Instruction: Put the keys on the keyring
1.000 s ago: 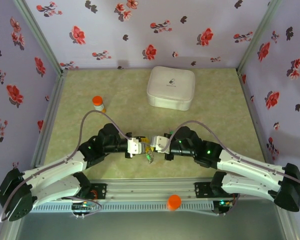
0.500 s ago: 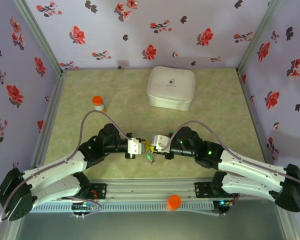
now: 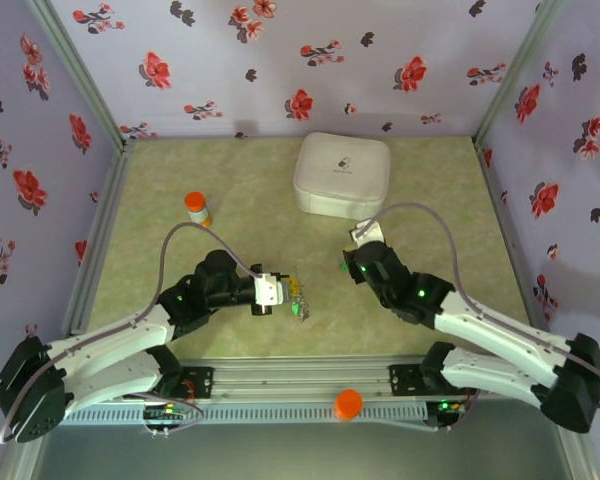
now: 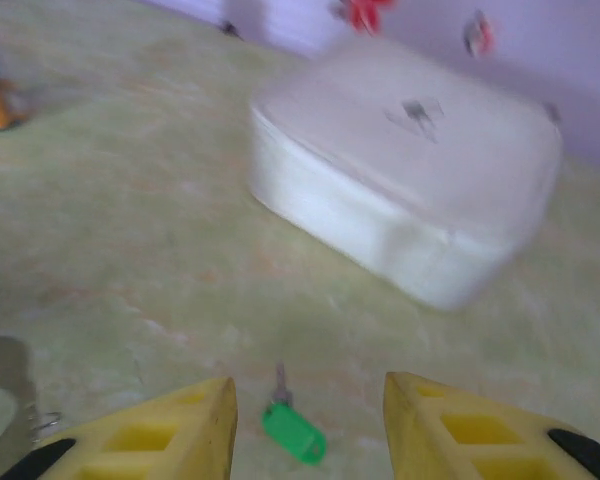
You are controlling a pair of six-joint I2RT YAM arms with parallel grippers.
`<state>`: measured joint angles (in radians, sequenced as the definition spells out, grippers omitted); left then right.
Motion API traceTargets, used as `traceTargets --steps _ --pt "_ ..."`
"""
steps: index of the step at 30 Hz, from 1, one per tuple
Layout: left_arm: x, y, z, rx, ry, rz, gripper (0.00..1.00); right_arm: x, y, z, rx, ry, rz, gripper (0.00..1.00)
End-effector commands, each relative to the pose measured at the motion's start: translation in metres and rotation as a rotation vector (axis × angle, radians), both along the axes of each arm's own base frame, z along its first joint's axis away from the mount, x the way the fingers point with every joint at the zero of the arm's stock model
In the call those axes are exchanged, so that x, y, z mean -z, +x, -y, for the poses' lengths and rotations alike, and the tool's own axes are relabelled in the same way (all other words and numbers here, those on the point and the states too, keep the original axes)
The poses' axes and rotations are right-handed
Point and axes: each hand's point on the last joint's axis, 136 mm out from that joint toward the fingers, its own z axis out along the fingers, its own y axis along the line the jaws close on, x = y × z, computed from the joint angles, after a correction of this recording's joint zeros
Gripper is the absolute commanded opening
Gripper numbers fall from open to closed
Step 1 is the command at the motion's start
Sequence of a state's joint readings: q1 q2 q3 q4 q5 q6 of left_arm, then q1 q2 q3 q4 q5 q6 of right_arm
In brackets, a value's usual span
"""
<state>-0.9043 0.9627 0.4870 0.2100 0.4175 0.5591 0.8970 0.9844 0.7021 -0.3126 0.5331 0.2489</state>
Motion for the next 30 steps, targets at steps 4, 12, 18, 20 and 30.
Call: traceTargets --steps 4,12,18,20,30 --pt "-0.020 0.002 -0.001 -0.033 -0.078 0.023 0.00 0.052 0.006 -0.003 0.140 0.036 -0.340 0.45" --pt "-0.018 0.002 -0.003 -0.042 -0.075 0.017 0.00 0.095 0.028 -0.022 0.189 -0.012 -0.493 0.45" --pt "-0.017 0.003 -0.003 -0.045 -0.076 0.015 0.00 0.115 0.037 -0.030 0.259 0.036 -0.520 0.42" --pt "-0.016 0.003 -0.003 -0.045 -0.075 0.013 0.00 0.121 0.038 -0.030 0.277 0.029 -0.529 0.37" --pt "-0.015 0.004 -0.002 -0.048 -0.081 0.014 0.00 0.138 0.046 -0.031 0.325 -0.002 -0.537 0.35"
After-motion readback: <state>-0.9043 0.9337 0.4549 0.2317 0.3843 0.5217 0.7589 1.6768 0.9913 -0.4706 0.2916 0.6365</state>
